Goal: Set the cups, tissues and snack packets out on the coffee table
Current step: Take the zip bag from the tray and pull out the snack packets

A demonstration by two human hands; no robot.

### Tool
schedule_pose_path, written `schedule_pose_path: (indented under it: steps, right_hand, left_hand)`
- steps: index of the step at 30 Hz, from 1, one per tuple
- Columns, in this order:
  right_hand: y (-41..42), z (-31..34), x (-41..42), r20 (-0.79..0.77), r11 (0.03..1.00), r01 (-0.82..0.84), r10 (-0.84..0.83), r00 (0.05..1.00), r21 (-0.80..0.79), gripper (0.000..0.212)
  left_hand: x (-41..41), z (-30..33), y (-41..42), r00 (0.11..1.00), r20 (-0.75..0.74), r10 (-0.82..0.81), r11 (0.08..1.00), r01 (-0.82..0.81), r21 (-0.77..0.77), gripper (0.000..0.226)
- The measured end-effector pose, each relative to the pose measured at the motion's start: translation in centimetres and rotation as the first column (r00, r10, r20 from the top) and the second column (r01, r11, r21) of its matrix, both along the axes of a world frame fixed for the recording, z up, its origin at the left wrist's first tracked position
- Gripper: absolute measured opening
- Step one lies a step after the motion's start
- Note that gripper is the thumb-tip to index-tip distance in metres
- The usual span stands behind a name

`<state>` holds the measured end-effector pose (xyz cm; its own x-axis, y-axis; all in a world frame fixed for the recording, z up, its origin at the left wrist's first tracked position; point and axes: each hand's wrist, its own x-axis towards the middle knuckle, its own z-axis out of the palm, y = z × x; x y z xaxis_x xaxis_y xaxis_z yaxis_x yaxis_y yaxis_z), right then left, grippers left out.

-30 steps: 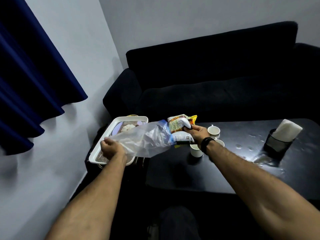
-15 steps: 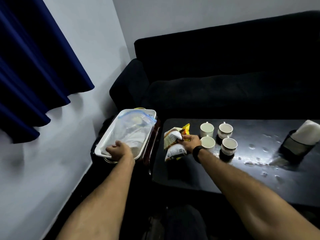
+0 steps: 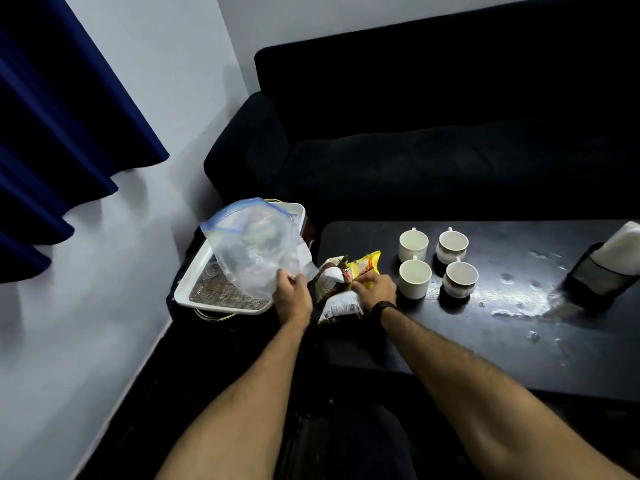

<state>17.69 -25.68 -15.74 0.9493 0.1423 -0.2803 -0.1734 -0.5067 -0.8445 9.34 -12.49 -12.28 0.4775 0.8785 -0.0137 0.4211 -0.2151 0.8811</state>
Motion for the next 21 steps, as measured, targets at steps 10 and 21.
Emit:
schedule_pose_path:
  steps: [10,21]
  right_hand:
    - [-0.8,-0.9,0.2,0.120,0.976,-0.139,0.160,0.980,-0.167,0.034]
    - [-2.3,-3.7,-2.0,0.435,0.704,-0.272,0.648,0.625,-0.656,0.081]
  left_hand:
    - [3.0,-4.2,-2.3,0.980,-0.022,-0.196,0.930,0.179,-0.321,0.017]
    - [4.0,-4.2,-2.6,0.988,0.063,-0.144,0.928,0.157,-0.338,0.012]
